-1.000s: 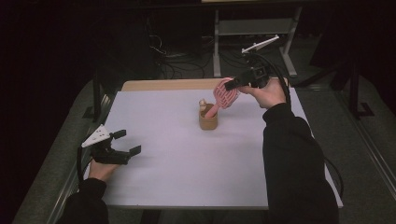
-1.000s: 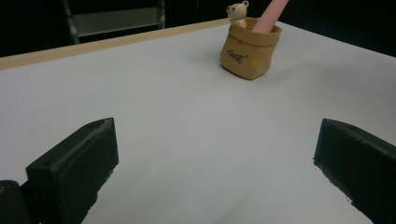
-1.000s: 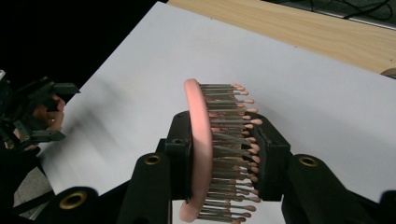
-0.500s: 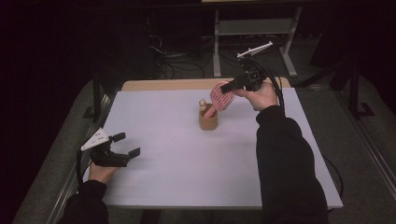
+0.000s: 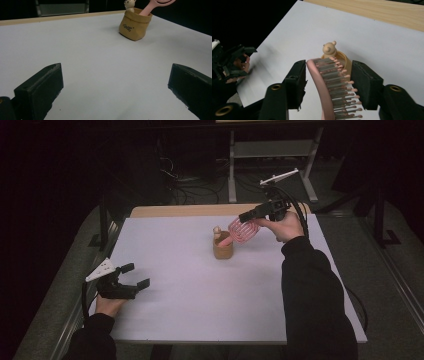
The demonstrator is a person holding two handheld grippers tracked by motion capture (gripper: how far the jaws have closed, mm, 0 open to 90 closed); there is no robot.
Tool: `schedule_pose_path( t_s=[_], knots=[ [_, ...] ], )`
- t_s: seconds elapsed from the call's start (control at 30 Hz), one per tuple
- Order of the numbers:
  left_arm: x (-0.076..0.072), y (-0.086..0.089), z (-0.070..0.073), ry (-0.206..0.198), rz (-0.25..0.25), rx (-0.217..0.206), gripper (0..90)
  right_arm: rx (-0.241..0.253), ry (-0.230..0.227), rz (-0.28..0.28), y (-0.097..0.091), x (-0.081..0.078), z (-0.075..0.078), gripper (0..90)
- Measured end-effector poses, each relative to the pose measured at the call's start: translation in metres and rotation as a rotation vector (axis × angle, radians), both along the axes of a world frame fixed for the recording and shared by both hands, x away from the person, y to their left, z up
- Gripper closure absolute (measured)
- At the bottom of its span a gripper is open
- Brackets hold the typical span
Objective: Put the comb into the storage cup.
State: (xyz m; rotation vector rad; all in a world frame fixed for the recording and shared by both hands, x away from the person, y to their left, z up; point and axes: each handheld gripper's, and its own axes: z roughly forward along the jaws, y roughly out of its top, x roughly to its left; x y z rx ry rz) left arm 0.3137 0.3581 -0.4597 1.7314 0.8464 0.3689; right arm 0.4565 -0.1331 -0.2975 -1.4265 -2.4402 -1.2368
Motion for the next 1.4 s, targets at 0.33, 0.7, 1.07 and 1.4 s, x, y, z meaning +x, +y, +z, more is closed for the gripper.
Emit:
schedule_pose_path(
  t_s=[0.33,0.7,1.07,1.4],
  knots=[
    [0.0,0.004,0.0,0.008,0.006,-0.063,0.0,-0.001,-0.073,-0.019,-0.01,-0.01,-0.002,9.1],
    [0.0,0.005,0.002,0.0,0.014,-0.079,0.0,0.042,-0.11,-0.027,-0.033,-0.022,-0.007,0.0],
    [0.0,0.006,0.002,0.009,0.017,-0.087,0.0,0.045,-0.167,-0.019,-0.054,-0.039,-0.012,0.0],
    [0.0,0.007,0.001,0.012,0.019,-0.083,0.0,0.059,-0.177,-0.036,-0.072,-0.051,-0.017,0.0]
  ],
)
